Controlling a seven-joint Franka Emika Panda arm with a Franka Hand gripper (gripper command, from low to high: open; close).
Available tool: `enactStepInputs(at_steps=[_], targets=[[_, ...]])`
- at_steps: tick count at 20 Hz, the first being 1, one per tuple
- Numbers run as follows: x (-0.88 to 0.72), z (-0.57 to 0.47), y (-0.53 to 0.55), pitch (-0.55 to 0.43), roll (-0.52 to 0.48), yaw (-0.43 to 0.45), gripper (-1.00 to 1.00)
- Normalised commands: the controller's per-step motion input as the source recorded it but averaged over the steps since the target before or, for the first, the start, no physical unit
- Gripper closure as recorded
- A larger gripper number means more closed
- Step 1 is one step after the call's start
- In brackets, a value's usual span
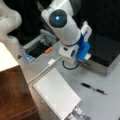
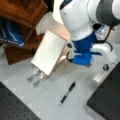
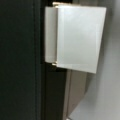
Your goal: Open the box. Pick up the pen. Place the pen in the box. Pick up the book. Place the book on the shelf.
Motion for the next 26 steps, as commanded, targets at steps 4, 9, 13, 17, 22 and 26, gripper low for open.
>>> enactStepInputs(at_steps=[4, 9, 13, 17, 22, 26], targets=[[0.18, -0.23, -0.07, -0.017, 0.298, -0.086, -1.0], [0.17, -0.31, -0.01, -0.055, 0.317, -0.072, -1.0], [0.13, -0.25, -0.03, -0.07, 0.333, -0.044, -1.0], [0.09, -0.08, -0.03, -0.012, 0.308, 0.014, -1.0], [0.1, 0.0, -0.02, 0.041, 0.222, -0.02, -1.0], [0.08, 0.01, -0.01, 0.062, 0.228, -0.027, -1.0]])
